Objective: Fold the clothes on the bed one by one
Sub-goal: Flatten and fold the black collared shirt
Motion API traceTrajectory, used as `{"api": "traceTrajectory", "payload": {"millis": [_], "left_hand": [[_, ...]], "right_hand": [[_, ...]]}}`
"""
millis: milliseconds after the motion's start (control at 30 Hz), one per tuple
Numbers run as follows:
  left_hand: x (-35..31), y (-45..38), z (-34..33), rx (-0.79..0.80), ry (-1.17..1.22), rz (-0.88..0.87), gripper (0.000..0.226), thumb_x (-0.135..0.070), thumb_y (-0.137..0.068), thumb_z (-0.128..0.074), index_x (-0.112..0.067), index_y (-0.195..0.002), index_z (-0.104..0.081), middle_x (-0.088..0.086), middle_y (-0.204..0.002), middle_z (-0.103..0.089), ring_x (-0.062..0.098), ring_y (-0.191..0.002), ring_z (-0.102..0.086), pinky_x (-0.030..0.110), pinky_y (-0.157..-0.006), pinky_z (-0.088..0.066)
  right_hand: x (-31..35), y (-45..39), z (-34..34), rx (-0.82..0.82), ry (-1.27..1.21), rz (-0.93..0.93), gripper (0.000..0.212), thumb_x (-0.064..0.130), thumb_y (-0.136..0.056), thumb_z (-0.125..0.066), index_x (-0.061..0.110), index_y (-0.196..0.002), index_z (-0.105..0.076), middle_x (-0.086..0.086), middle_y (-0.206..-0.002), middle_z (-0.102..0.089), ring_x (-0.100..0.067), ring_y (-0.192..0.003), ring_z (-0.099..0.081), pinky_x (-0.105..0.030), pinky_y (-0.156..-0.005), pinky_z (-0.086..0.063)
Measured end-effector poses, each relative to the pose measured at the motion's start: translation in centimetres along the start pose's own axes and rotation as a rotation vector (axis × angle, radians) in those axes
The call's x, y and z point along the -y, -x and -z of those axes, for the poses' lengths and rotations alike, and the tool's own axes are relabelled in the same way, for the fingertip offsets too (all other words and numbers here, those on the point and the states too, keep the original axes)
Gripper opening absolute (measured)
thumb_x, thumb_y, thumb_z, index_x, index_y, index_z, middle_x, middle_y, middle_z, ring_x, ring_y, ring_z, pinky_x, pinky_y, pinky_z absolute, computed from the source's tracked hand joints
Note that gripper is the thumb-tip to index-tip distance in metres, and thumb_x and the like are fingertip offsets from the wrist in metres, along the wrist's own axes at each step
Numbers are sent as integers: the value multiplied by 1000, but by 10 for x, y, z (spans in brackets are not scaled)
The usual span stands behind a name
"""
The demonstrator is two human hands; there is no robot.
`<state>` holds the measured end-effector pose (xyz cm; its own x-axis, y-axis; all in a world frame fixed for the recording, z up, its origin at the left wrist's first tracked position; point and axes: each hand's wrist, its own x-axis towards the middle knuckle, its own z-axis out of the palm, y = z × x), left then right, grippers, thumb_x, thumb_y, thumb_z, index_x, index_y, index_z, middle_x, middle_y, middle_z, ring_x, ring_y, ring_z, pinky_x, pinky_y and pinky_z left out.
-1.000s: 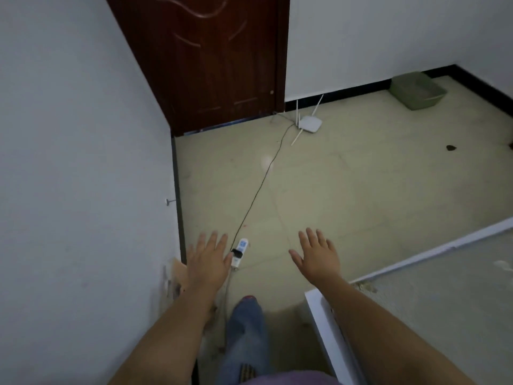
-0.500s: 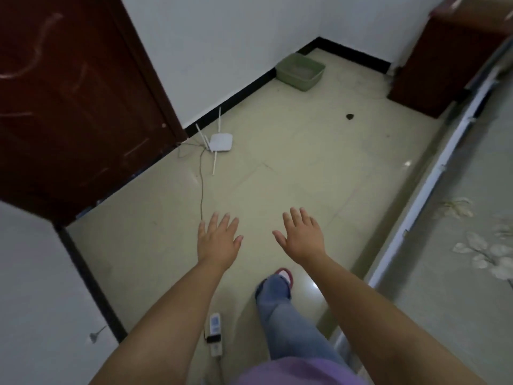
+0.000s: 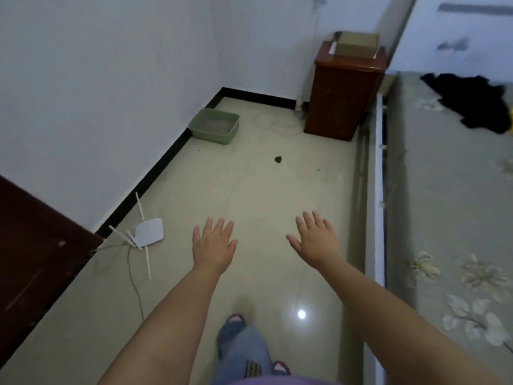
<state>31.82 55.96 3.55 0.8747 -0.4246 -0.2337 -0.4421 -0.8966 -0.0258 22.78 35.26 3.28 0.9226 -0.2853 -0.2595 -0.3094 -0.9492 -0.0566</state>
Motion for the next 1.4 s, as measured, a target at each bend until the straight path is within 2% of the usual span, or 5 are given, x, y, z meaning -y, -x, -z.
{"api": "traceTrajectory", "payload": {"millis": [333, 700, 900, 1133, 1400], "left_hand": [[-81, -267, 73, -52, -95, -434, 51, -42, -98, -26, -28, -146, -16, -6, -154, -16, 19, -143, -8, 44, -113, -9], [-285, -433, 110, -42, -141, -929, 52, -42, -98, -29, -27, -146, -16, -4, -154, -19, 20, -143, -10, 42, -113, -11], [-414, -534, 143, -47, -185, -980, 53, -41, -98, -31, -27, -146, -15, -3, -155, -15, 21, -143, -7, 43, -114, -10], [-559, -639, 192, -116, -161, -1050, 53, -42, -98, -28, -27, -147, -13, -4, -155, -14, 20, -143, -6, 44, -114, -8], [-727, -781, 186, -82, -213, -1178, 52, -41, -97, -31, -24, -145, -19, -3, -153, -20, 20, -142, -11, 45, -113, -13]], "right_hand": [[-91, -157, 47, -70, -176, -488, 56, 45, -98, -24, 13, -145, -23, -9, -155, -14, -26, -143, -9, -40, -115, -9], [-236, -232, 57, -39, -290, -892, 60, 48, -96, -29, 14, -145, -21, -8, -155, -14, -25, -143, -9, -39, -116, -10], [-377, -293, 75, -12, -355, -961, 64, 49, -95, -32, 13, -146, -17, -9, -155, -12, -24, -143, -11, -38, -116, -11], [-544, -354, 128, -91, -295, -1024, 60, 46, -96, -33, 12, -144, -22, -10, -154, -15, -25, -142, -14, -38, -114, -15], [-699, -448, 125, -48, -363, -1149, 59, 43, -97, -31, 11, -145, -20, -9, -155, -13, -24, -143, -12, -37, -115, -14]]}}
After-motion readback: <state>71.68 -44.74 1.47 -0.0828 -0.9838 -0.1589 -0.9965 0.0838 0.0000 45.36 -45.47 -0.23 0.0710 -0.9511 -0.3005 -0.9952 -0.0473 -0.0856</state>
